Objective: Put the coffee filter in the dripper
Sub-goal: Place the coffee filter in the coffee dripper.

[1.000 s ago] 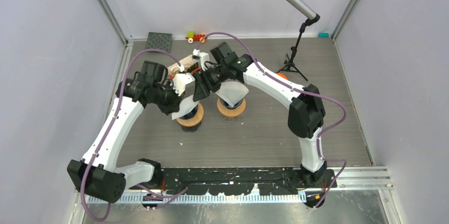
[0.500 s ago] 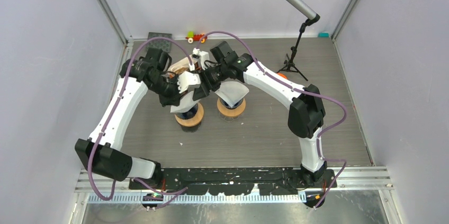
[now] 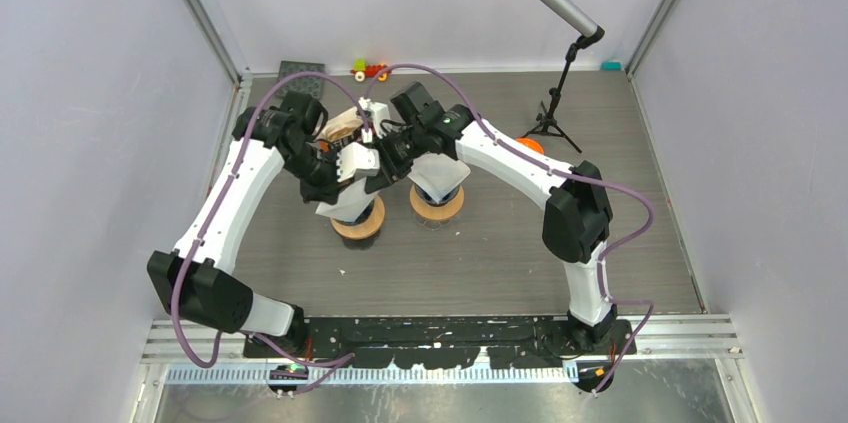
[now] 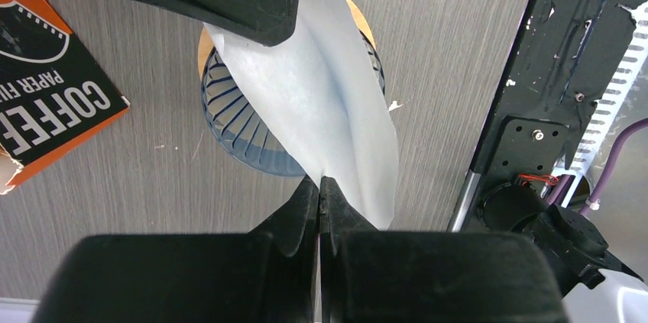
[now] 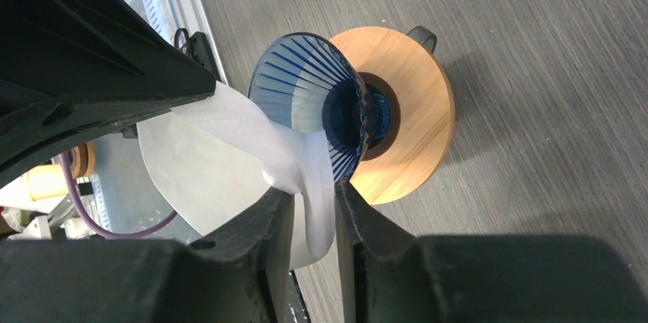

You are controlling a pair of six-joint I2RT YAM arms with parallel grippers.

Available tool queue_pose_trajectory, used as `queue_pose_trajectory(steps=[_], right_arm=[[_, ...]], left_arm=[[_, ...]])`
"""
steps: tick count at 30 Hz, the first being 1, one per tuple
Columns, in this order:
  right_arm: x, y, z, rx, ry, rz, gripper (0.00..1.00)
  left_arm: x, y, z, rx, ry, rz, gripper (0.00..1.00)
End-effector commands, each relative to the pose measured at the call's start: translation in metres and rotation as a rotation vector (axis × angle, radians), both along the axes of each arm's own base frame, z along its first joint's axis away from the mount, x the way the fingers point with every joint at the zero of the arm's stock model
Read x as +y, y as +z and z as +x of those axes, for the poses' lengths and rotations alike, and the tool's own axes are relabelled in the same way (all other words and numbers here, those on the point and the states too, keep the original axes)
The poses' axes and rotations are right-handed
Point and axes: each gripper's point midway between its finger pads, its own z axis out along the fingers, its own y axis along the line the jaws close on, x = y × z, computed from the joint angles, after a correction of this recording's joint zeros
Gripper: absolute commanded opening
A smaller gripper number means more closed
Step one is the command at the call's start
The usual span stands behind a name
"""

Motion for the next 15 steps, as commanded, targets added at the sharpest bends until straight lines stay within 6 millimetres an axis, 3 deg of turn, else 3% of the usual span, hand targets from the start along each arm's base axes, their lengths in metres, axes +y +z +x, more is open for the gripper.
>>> queue_pose_trajectory(steps=[1,7,12,15], right_arm=[[0.001,0.019,0.001,-0.061,-0.003,0.022,0.29],[-0.002,0.016,0.007,-0.081,-0.075,-0.017,0.21],[-0.004,0.012,0.011,-0.088,-0.153,-0.054,0.13],[-0.005,0.010,0.013,-0.079,-0.196,-0.068,0.08]], left_arm=[[0.001,0.009,0.006,-0.031,-0.004,-0.001,0.00],[0.003,0.009,0.019,-0.052,0.097,0.013,0.01],[0.008,0.011,0.032,-0.067,0.266,0.027,0.15],[0.008,0.012,0.034,-0.053,0.370,0.014,0.30]])
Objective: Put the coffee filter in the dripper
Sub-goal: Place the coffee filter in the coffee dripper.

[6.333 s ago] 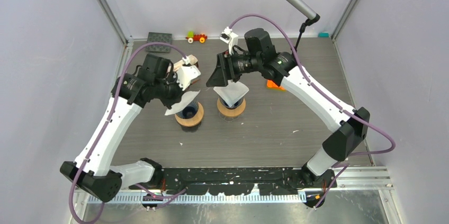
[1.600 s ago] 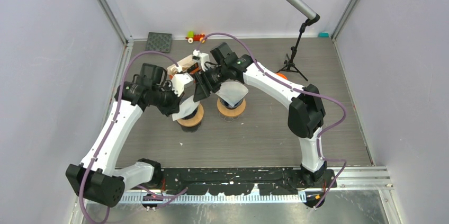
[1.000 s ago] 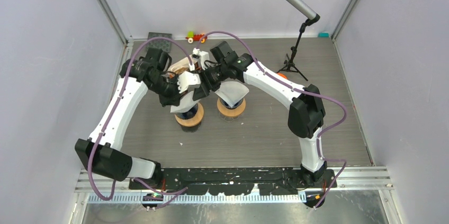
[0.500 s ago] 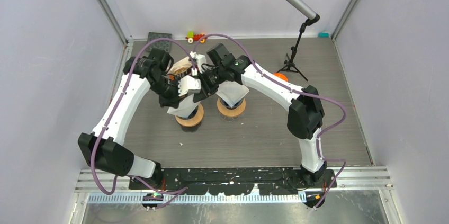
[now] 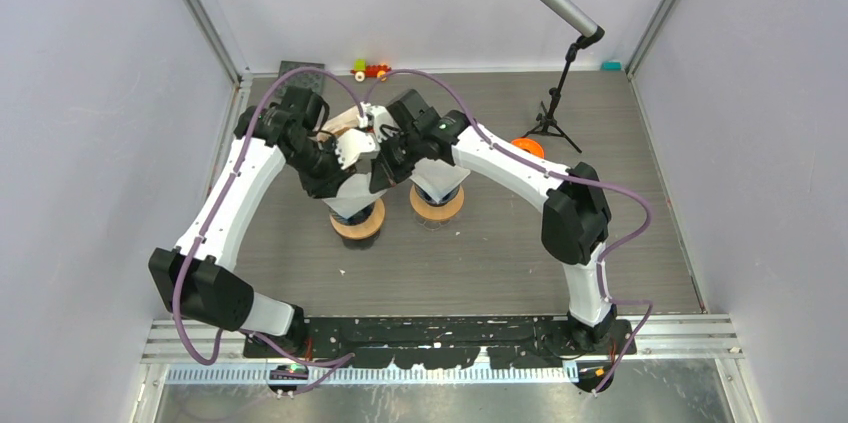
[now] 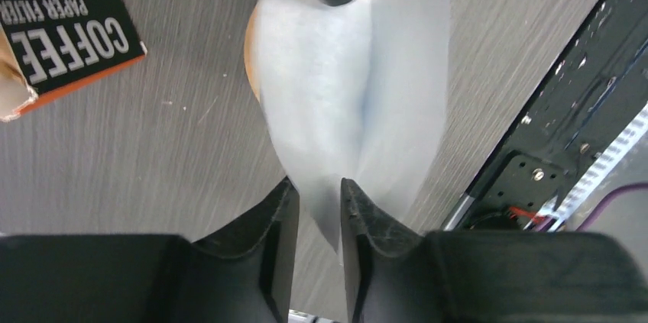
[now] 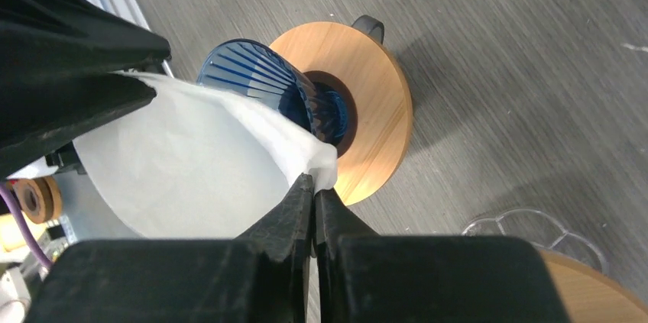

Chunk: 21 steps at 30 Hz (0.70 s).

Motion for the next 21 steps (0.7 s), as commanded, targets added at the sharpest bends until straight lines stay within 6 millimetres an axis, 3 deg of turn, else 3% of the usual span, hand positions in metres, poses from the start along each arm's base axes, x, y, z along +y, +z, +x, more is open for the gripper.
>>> queue_pose_trajectory(steps=[1,8,12,21], right_arm=[[-0.003,0.027,0.004,-0.049,-0.094,0.019,0.07],[-0.006,0.030,0.002,-0.054,-0.137,0.005,0.07],[-0.006,0.031,0.000,-0.055,-0.147,-0.001,0.07],[-0.005,0.041,-0.008,-0.077,-0.163,-0.003,0.05]], left_arm=[[0.000,0.015,0.015,-0.040,0.220,-0.035,0.35],[0.004,0.009,0.012,-0.025,0.430,-0.060,0.55],[0.009,0.008,0.013,-0.041,0.518,-0.073,0.58],[0.010,0.025,0.008,-0.050,0.629,-0.138,0.61]])
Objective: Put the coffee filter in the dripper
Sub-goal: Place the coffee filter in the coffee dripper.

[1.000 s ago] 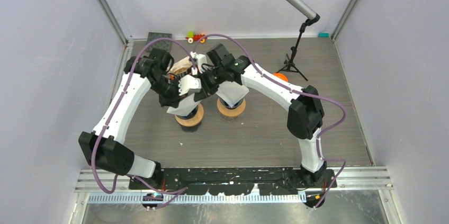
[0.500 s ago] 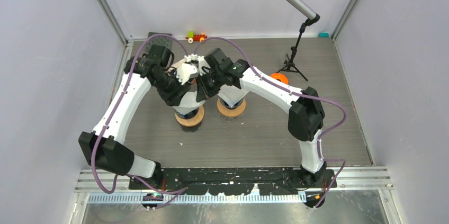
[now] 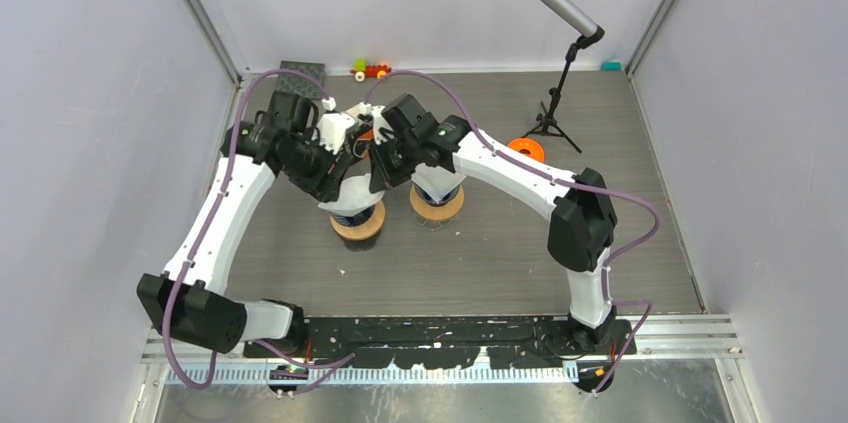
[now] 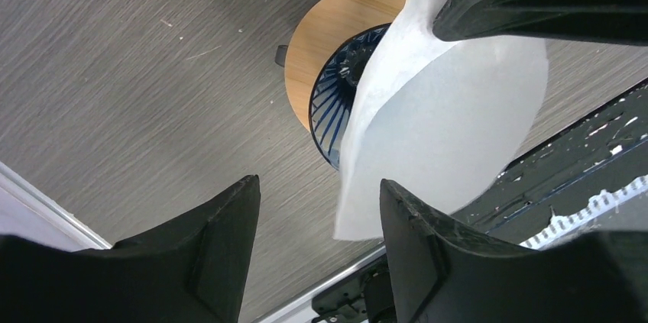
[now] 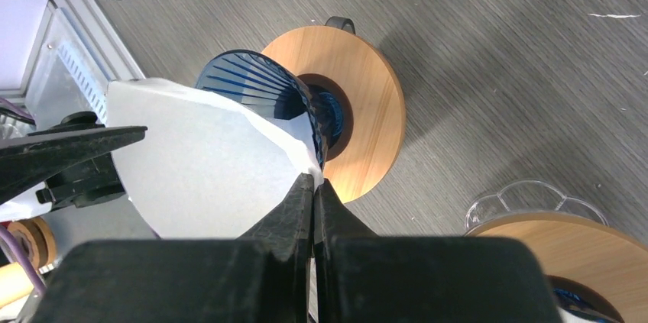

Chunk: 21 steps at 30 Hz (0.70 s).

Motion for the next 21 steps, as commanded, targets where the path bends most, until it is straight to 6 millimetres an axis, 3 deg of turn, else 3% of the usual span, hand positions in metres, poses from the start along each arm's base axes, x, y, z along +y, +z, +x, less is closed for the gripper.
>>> queue_pose_trajectory(steps=[1,12,21], right_arm=[[-0.004,0.037,-0.005,-0.063,-0.033,0.043,0.05],[-0.006,0.035,-0.006,-0.059,-0.080,0.029,0.01],[-0.003,0.025,-0.008,-0.005,-0.110,0.035,0.01]], left_arm=[[0.000,0.019,0.000,-0.058,0.081,-0.048,0.61],[0.009,0.011,-0.019,-0.027,0.145,-0.035,0.60],[0.013,0.004,-0.015,-0.030,0.232,-0.081,0.60]])
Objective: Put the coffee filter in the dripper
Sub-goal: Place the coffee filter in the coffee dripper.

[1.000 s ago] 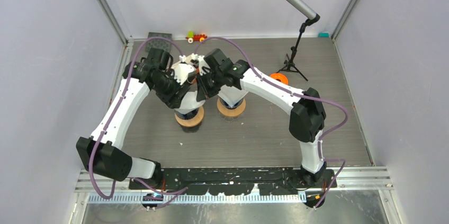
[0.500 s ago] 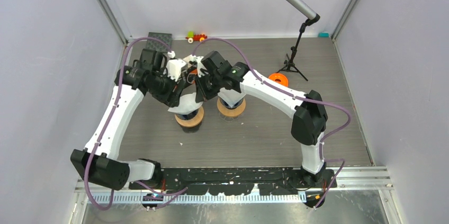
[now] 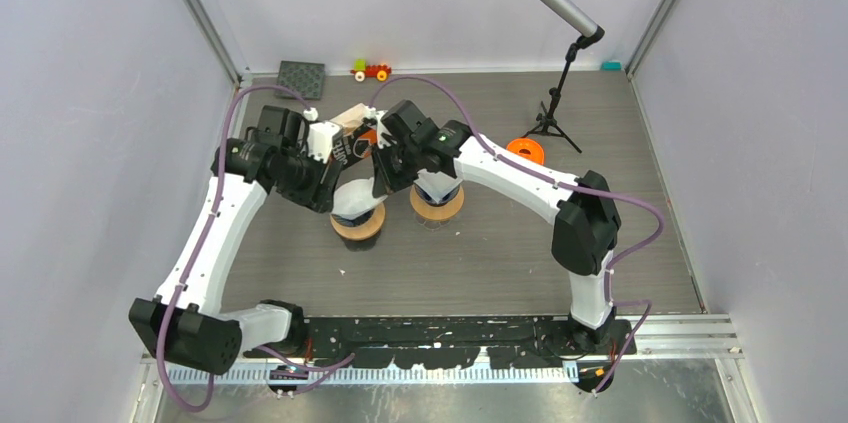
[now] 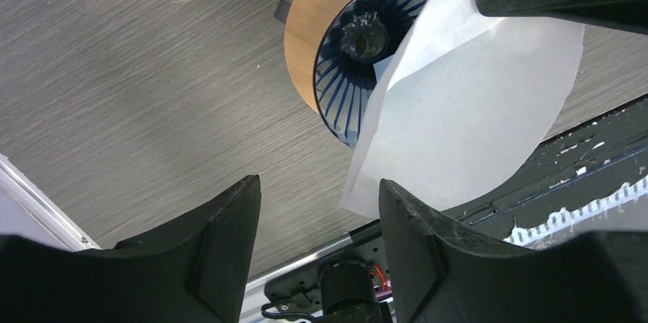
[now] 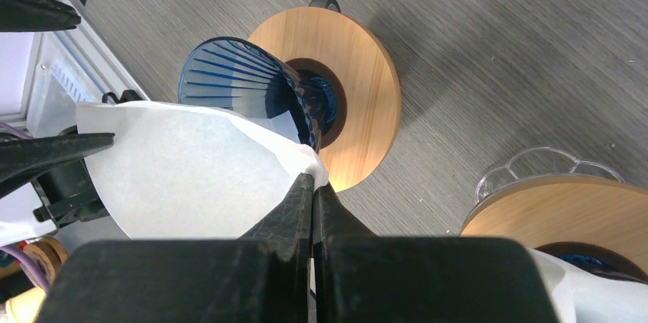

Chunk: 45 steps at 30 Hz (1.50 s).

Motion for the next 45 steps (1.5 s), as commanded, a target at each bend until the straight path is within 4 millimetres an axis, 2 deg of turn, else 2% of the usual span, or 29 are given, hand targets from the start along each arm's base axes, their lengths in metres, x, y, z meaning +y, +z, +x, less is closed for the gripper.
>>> queue_pose_trajectory(steps=[1,5,13,21,30,39,45], right_arm=[[0.004,0.029,-0.001,-0.034,-0.021,0.070,0.01],[0.005,0.031,-0.002,-0.032,-0.024,0.076,0.00],[0.006,0.035,-0.006,-0.030,-0.018,0.086,0.01],[0.009,0.034,-0.008,-0.042,-0.019,0.077,0.04],[0.008,0.032,-0.005,-0.071,-0.018,0.049,0.16],[0.005,0.034,-0.006,-0.092,-0.001,0.044,0.26],[0.009,0.023,-0.006,-0.090,0.011,0.021,0.38]], left_arm=[[0.002,0.009,0.012,-0.057,0.064,-0.047,0.60],[0.000,0.009,0.016,-0.044,0.073,-0.075,0.60],[-0.002,-0.008,0.015,0.017,0.097,-0.111,0.60],[-0.002,-0.017,0.019,0.043,0.125,-0.133,0.59],[-0.011,-0.030,0.024,0.090,0.126,-0.183,0.59],[-0.009,-0.027,0.026,0.057,0.135,-0.194,0.59],[-0.008,-0.037,0.023,0.058,0.136,-0.188,0.59]])
